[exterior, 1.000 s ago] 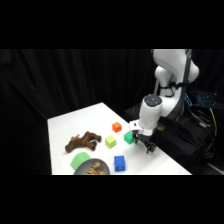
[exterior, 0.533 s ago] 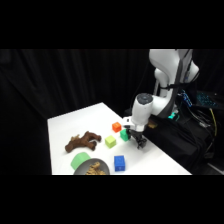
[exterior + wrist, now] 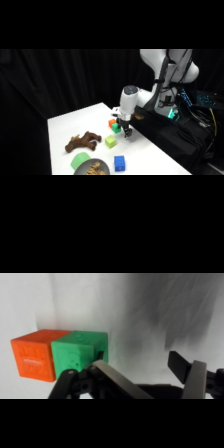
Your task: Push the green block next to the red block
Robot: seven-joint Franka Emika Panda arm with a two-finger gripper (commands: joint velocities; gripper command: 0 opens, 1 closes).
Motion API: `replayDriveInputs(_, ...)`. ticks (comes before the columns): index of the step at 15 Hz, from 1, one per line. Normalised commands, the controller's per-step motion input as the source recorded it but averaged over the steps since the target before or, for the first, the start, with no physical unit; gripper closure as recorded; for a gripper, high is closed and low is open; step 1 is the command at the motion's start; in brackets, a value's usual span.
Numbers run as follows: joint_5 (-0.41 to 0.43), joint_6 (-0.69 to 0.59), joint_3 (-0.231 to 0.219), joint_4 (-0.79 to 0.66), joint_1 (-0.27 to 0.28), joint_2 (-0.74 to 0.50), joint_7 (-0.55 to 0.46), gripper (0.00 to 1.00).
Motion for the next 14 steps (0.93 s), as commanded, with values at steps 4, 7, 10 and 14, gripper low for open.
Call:
replayDriveInputs(4,0.178,-0.34,0.349,-0.12,-0.342,-0.53,-0.49,0.0)
replayDriveInputs(7,0.417,-0.72,0.439,-0.01,-0.448,-0.79,-0.69,0.0)
replayDriveInputs(10,0.271,-0.84,0.21,0.26,-0.321,-0.65,-0.46,0.0)
replayDriveInputs(14,0.149,-0.62,0.108,0.44,-0.223,-0.21,-0.25,0.0)
